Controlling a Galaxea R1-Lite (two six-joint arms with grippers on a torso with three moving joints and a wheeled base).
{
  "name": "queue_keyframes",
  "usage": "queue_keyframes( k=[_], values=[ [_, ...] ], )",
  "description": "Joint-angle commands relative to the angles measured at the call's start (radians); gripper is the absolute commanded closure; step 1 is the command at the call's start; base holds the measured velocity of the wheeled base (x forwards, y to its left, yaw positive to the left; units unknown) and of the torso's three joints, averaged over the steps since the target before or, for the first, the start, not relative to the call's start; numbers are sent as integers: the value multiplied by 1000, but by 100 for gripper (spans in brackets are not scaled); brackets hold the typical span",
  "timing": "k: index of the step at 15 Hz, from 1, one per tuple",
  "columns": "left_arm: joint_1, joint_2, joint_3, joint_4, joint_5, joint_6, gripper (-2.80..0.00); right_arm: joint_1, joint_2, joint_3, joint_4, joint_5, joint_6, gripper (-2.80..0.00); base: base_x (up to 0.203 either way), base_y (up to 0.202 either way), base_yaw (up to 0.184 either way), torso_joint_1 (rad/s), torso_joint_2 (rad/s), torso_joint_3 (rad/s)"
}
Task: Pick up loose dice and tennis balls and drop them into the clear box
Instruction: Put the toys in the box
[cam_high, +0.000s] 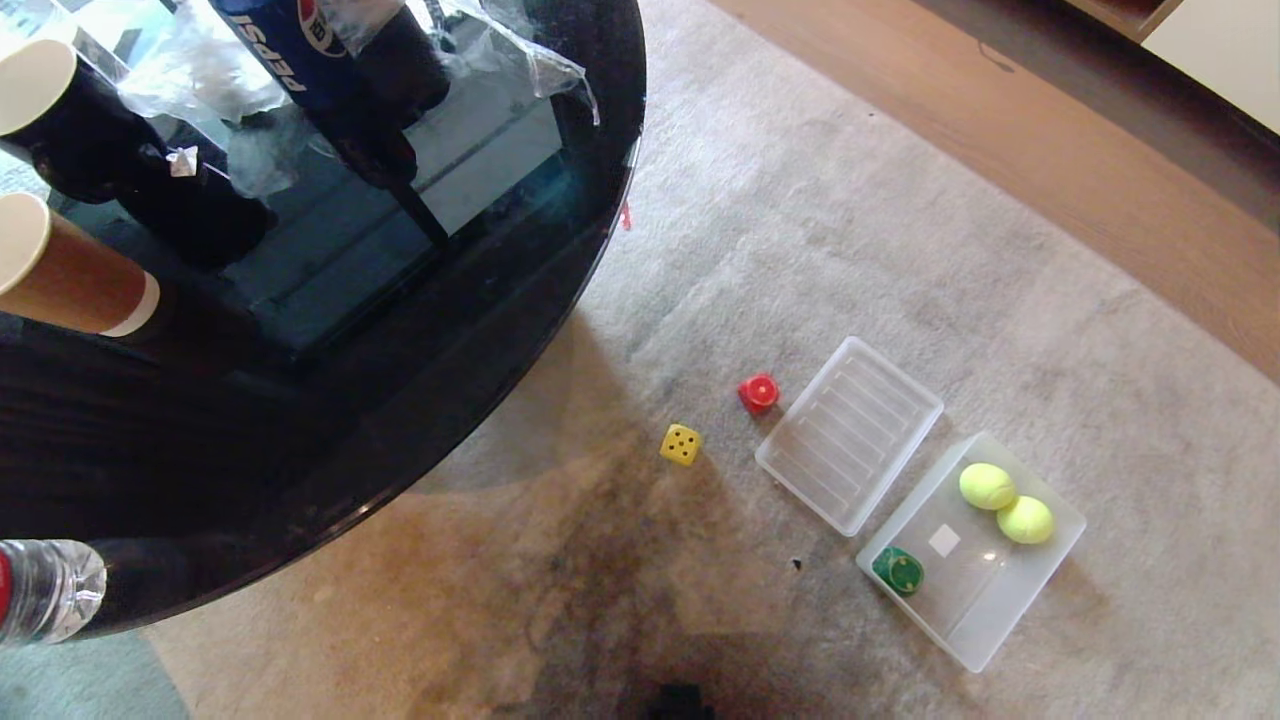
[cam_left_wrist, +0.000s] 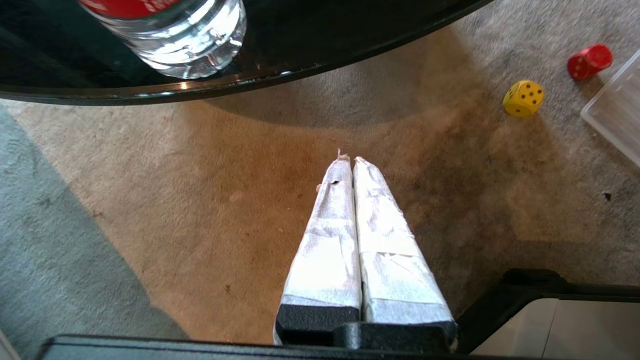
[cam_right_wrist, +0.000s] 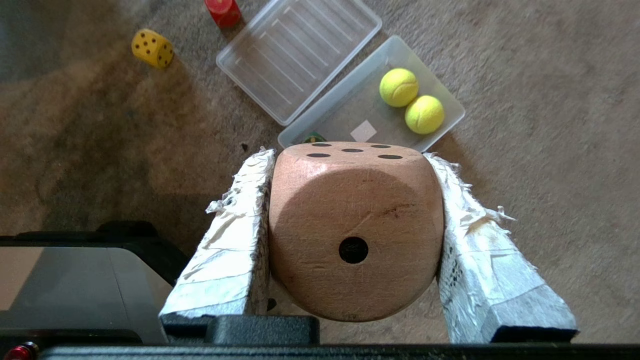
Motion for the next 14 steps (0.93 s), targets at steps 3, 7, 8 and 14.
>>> queue_keyframes(
  k=[3, 7, 8, 14],
  values=[
    [0, 0, 0, 0, 1, 0, 0, 1, 0, 0, 1, 0, 0, 0, 0, 0, 0, 4, 5, -191],
    [0, 0, 1, 0, 1, -3, 0, 1, -1, 0, 1, -2, 3, 0, 0, 0, 0, 3, 2, -197],
    [0, 0, 0, 0, 1, -1, 0, 0, 0, 0, 1, -2, 4, 0, 0, 0, 0, 7, 3, -197],
    [0, 0, 0, 0, 1, -3, 0, 0, -1, -3, 5, -8, 6, 0, 0, 0, 0, 2, -1, -60]
  ],
)
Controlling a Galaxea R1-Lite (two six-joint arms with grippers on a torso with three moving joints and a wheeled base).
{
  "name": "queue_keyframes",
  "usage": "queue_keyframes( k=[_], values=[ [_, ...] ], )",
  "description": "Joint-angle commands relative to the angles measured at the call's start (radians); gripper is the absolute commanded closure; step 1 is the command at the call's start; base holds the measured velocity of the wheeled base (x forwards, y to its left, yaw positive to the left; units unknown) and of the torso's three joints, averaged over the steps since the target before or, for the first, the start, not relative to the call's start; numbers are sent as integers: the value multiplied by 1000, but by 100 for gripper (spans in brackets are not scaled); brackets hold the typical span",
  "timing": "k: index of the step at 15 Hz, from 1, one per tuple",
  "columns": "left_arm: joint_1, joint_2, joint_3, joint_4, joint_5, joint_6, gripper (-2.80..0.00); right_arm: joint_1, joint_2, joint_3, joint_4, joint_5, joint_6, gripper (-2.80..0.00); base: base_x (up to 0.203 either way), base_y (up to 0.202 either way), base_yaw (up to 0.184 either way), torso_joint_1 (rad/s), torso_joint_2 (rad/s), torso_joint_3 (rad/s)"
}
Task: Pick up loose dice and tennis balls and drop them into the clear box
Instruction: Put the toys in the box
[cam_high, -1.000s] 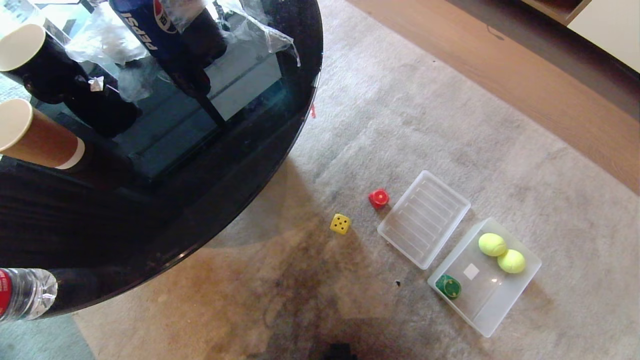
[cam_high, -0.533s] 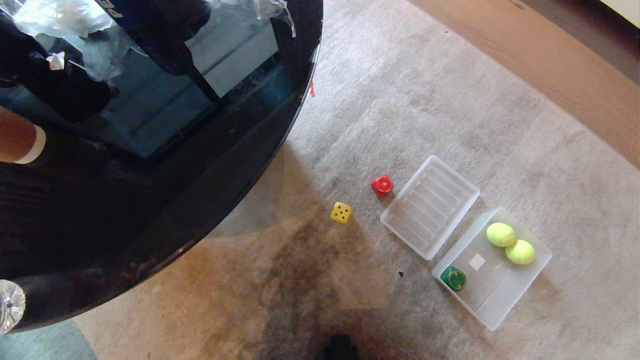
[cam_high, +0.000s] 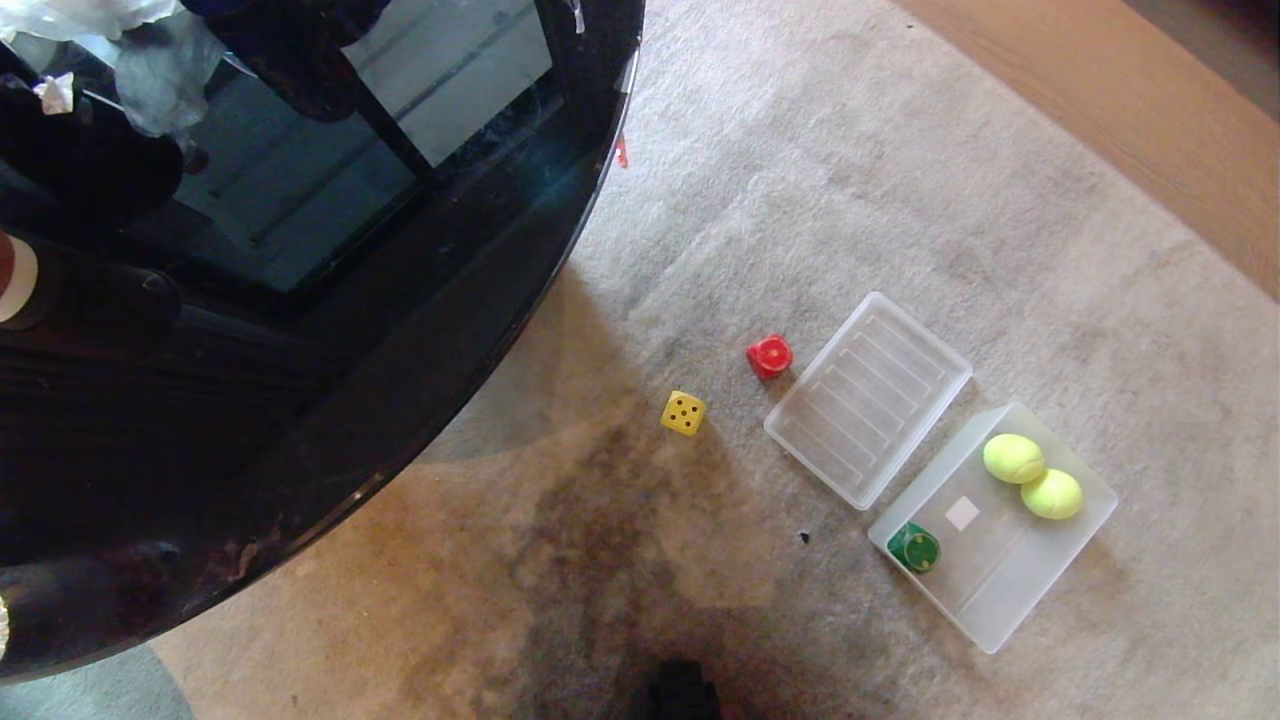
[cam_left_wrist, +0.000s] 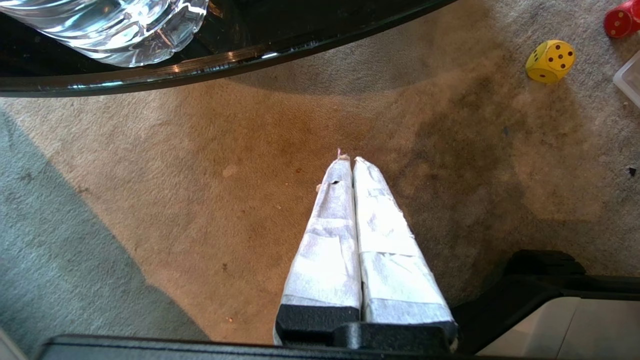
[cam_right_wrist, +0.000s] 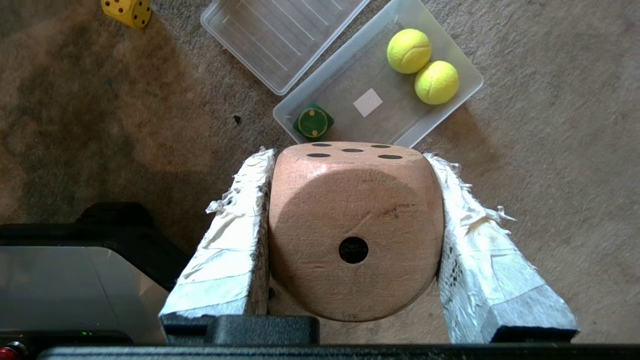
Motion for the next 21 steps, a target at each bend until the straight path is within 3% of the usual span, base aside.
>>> queue_keyframes(
  k=[1, 4, 9, 13, 21],
  values=[
    [0, 0, 0, 0, 1, 0, 0, 0, -1, -9, 4, -2, 2, 0, 0, 0, 0, 0, 0, 0],
    [0, 0, 0, 0, 1, 0, 0, 0, 62, -126, 86, -3, 29, 0, 0, 0, 0, 0, 0, 0],
    [0, 0, 0, 0, 1, 0, 0, 0, 487, -345, 83, -35, 191, 0, 0, 0, 0, 0, 0, 0],
    [0, 0, 0, 0, 1, 0, 0, -1, 891, -383, -153, -52, 290, 0, 0, 0, 0, 0, 0, 0],
    [0, 0, 0, 0, 1, 0, 0, -5, 1611, -370, -787, -110, 441, 0, 0, 0, 0, 0, 0, 0]
  ],
)
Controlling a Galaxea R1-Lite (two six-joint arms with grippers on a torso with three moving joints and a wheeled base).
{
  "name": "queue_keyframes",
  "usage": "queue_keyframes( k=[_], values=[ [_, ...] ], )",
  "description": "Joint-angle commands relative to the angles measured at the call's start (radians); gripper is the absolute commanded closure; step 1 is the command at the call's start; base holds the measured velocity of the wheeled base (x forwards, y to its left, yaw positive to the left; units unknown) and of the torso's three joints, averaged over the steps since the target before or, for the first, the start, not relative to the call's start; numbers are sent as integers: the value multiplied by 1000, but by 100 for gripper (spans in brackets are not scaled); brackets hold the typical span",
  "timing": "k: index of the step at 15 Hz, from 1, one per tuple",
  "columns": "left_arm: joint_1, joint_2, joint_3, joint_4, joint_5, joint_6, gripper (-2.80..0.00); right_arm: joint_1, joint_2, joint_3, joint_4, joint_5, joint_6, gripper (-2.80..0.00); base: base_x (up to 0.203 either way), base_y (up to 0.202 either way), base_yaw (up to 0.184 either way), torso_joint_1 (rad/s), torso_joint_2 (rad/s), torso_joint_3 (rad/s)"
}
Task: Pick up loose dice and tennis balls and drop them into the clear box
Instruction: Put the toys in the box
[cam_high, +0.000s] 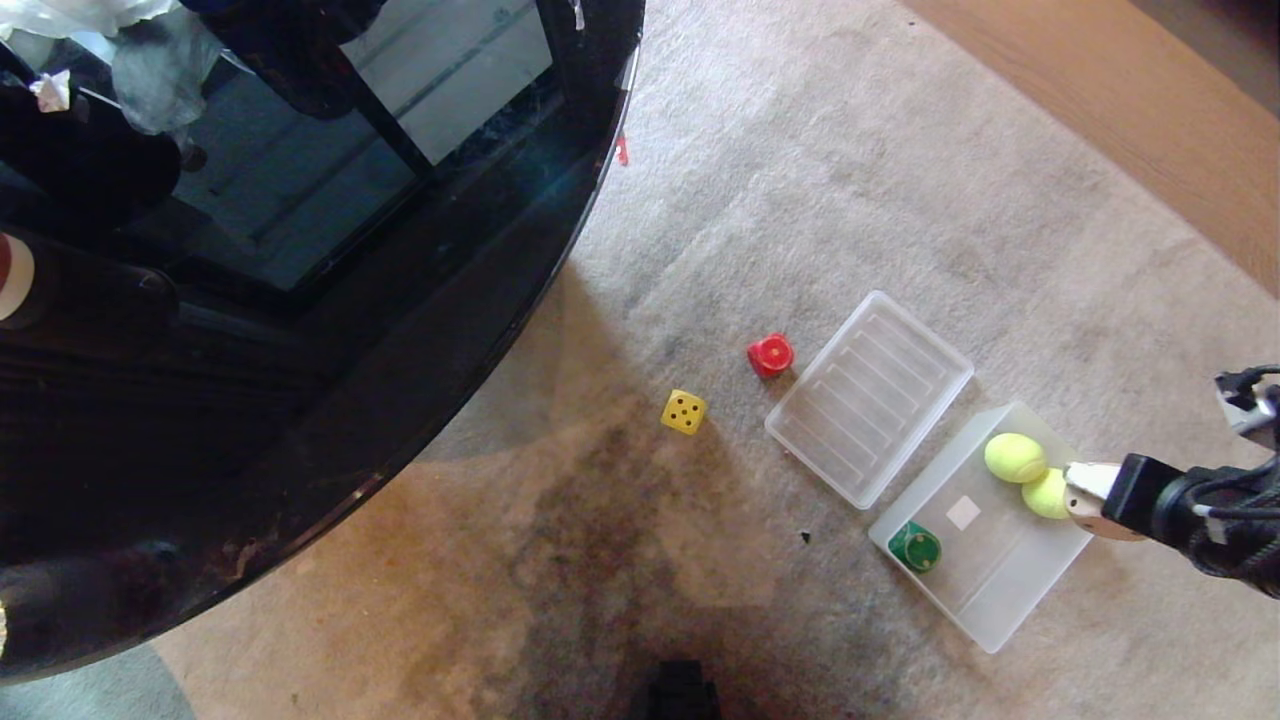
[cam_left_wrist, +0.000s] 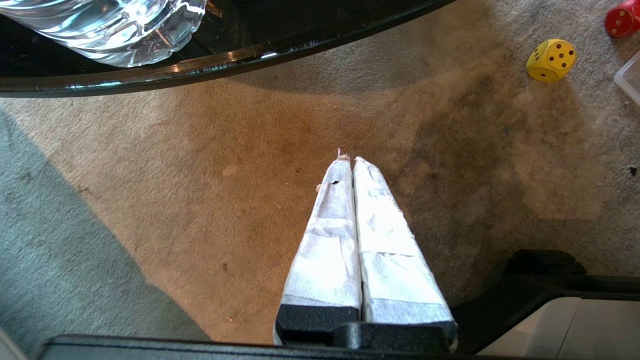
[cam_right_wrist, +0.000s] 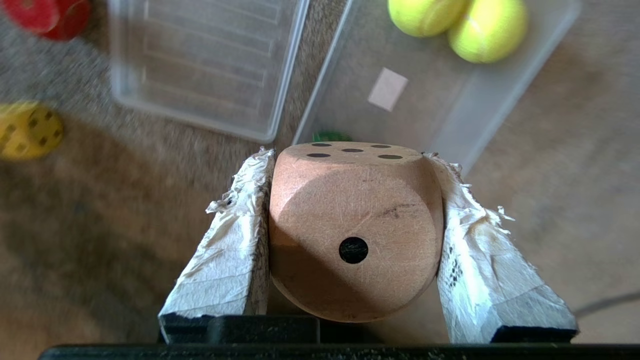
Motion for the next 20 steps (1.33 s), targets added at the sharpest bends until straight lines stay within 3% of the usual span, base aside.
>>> queue_keyframes(
  k=[1, 7, 11, 14, 17, 18, 20],
  values=[
    [0, 0, 0, 0, 1, 0, 0, 1, 246, 11, -179, 0, 11, 0, 0, 0, 0, 0, 0, 0],
    [0, 0, 0, 0, 1, 0, 0, -2, 554, 22, -450, 3, 12, 0, 0, 0, 0, 0, 0, 0],
    [0, 0, 0, 0, 1, 0, 0, -34, 627, 11, -480, 4, -7, 0, 0, 0, 0, 0, 0, 0],
    [0, 0, 1, 0, 1, 0, 0, -84, 649, 18, -504, 0, -85, 0, 0, 0, 0, 0, 0, 0],
    [0, 0, 0, 0, 1, 0, 0, -108, 650, 23, -506, 0, -101, 0, 0, 0, 0, 0, 0, 0],
    [0, 0, 0, 0, 1, 0, 0, -108, 643, 26, -505, 2, -101, -280, 0, 0, 0, 0, 0, 0],
    [0, 0, 0, 0, 1, 0, 0, -108, 630, 36, -506, 2, -105, -280, 0, 0, 0, 0, 0, 0]
  ],
)
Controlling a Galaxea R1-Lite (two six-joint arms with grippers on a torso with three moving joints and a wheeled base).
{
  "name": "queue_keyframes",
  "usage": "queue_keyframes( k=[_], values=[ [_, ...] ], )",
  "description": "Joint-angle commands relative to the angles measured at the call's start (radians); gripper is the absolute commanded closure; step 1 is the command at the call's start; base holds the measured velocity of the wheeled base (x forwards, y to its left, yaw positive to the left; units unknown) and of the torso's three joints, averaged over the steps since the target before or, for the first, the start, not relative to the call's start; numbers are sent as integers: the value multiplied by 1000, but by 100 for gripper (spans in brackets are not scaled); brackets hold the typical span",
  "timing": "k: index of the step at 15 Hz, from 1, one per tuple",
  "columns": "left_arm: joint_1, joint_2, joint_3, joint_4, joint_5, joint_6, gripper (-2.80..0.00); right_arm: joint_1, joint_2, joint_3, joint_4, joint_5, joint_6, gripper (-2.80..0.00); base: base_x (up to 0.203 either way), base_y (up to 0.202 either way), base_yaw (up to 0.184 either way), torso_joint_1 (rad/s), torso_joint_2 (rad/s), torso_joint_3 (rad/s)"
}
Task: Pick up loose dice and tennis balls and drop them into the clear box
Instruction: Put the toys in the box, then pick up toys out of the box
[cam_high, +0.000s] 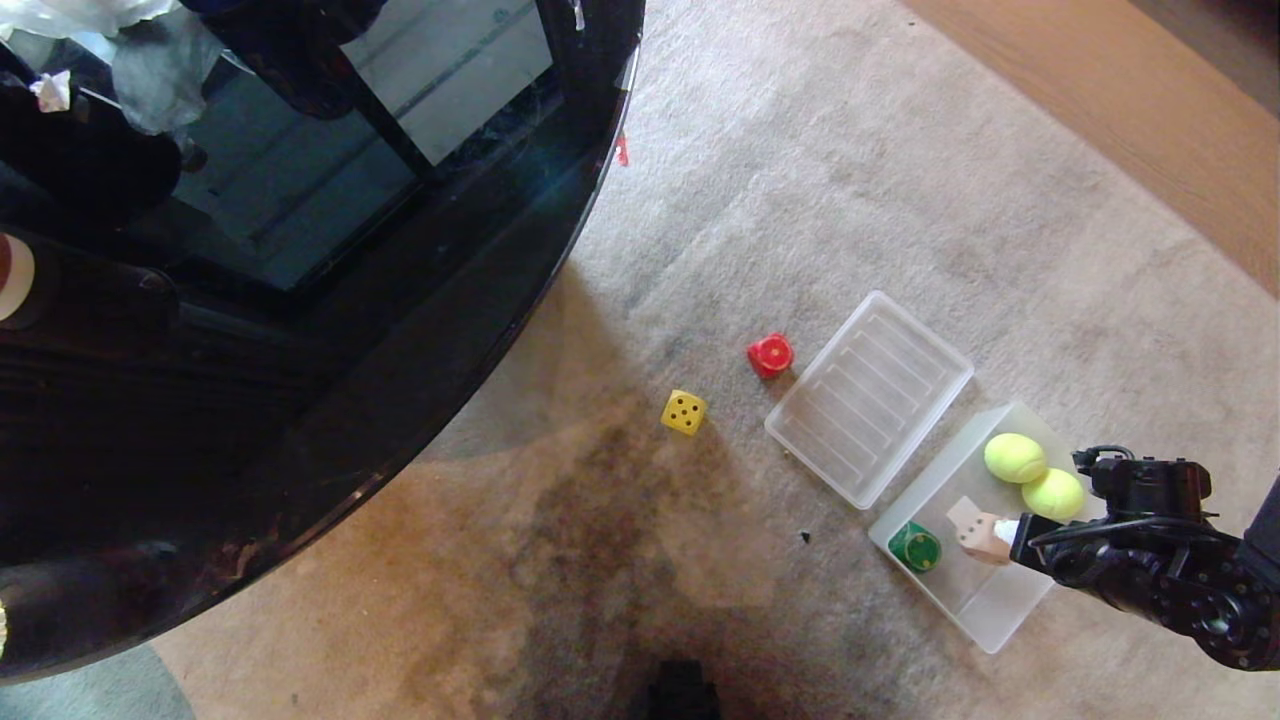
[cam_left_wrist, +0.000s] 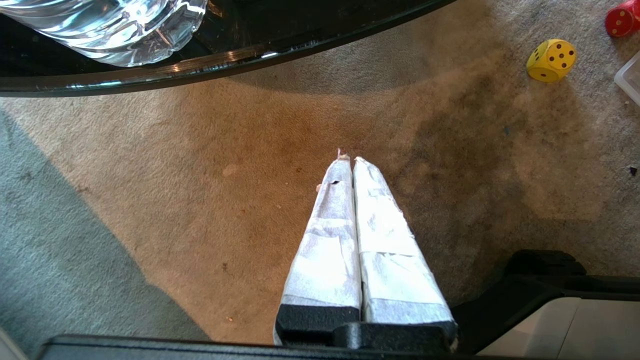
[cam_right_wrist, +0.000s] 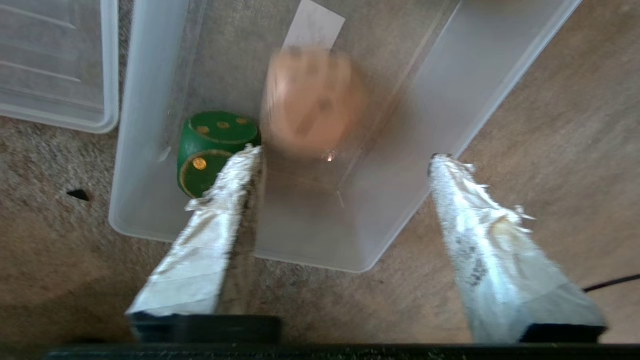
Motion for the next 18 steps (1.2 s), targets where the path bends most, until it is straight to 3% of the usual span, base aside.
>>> queue_keyframes(
  k=[1, 10, 11, 12, 15, 18],
  values=[
    [0, 0, 0, 0, 0, 0, 0, -1, -26, 13, -5, -3, -12, -280, 0, 0, 0, 0, 0, 0],
    [0, 0, 0, 0, 0, 0, 0, -7, -295, 181, 7, 1, -18, -280, 0, 0, 0, 0, 0, 0],
    [0, 0, 0, 0, 0, 0, 0, -9, -336, 209, 10, 1, -18, -252, 0, 0, 0, 0, 0, 0],
    [0, 0, 0, 0, 0, 0, 0, -10, -378, 225, 14, 1, -18, 0, 0, 0, 0, 0, 0, 0],
    [0, 0, 0, 0, 0, 0, 0, -9, -519, 254, 92, -4, -30, 0, 0, 0, 0, 0, 0, 0],
    [0, 0, 0, 0, 0, 0, 0, -6, -730, 268, 258, -6, -84, 0, 0, 0, 0, 0, 0, 0]
  ],
)
